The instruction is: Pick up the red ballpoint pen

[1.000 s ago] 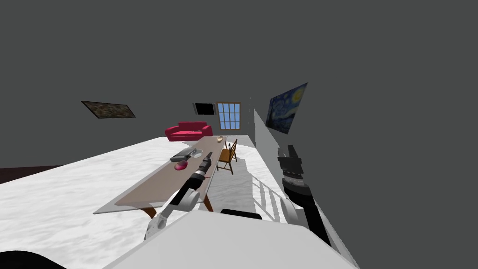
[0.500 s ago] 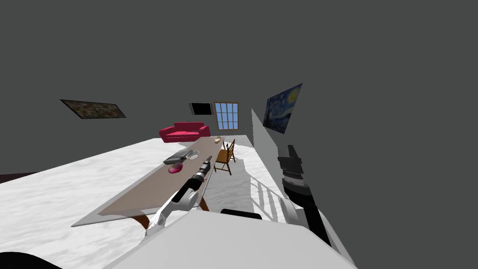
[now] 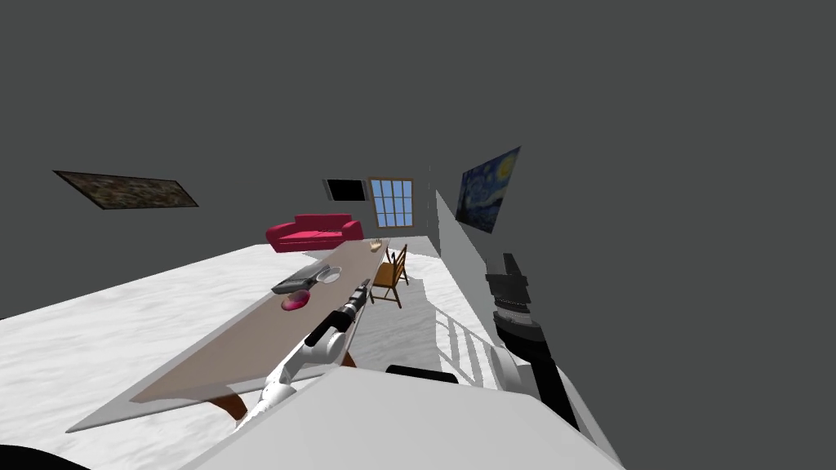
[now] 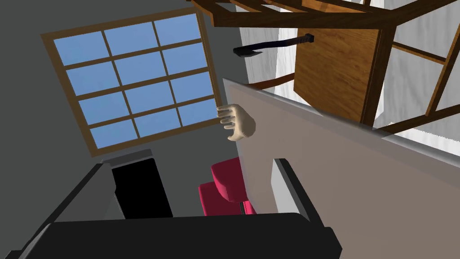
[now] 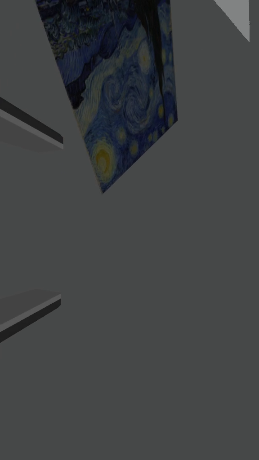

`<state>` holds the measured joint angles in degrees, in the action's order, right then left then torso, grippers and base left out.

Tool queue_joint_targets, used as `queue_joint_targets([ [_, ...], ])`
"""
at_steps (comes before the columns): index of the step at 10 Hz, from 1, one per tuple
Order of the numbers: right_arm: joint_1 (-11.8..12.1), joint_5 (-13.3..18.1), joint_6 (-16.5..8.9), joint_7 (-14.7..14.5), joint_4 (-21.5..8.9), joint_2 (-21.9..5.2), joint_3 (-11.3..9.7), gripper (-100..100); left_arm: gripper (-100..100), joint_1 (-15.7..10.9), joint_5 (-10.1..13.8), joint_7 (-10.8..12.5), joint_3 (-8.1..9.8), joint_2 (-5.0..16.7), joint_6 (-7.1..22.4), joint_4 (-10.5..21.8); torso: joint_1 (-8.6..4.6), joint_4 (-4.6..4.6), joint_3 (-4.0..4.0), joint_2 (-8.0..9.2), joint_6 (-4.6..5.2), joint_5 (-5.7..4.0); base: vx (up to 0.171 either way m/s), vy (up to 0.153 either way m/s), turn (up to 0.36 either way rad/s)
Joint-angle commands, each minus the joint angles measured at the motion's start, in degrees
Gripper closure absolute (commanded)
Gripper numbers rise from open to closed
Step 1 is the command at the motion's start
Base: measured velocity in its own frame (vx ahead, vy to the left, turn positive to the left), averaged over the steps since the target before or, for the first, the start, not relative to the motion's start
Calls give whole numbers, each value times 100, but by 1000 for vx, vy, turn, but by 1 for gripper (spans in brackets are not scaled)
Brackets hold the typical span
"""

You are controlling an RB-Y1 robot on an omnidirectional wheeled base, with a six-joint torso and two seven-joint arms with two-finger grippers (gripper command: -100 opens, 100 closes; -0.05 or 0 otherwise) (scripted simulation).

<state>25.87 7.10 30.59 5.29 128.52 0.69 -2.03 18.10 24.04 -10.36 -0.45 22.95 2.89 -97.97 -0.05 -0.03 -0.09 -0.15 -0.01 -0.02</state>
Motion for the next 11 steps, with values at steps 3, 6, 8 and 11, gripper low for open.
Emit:
queue_joint_targets([
  [3, 0, 0, 0, 0, 0, 0, 0, 0, -100, -75, 333, -28, -21, 162, 322, 572, 2, 0, 2, 4, -1, 1, 36, -9, -58],
  [6, 0, 0, 0, 0, 0, 0, 0, 0, -100, -225, 751, -94, -21, 335, 811, 1029, 6, 0, 1, 3, -3, 1, 42, 5, -81],
  [8, 0, 0, 0, 0, 0, 0, 1, 0, -100, -225, 751, -94, -21, 335, 811, 1223, 10, 0, 2, 4, -4, 2, 28, 9, -18],
  [11, 0, 0, 0, 0, 0, 0, 1, 0, -100, -366, 1147, -174, -17, 501, 1287, 1750, 10, 1, 4, 7, -3, 2, 36, 18, -81],
])
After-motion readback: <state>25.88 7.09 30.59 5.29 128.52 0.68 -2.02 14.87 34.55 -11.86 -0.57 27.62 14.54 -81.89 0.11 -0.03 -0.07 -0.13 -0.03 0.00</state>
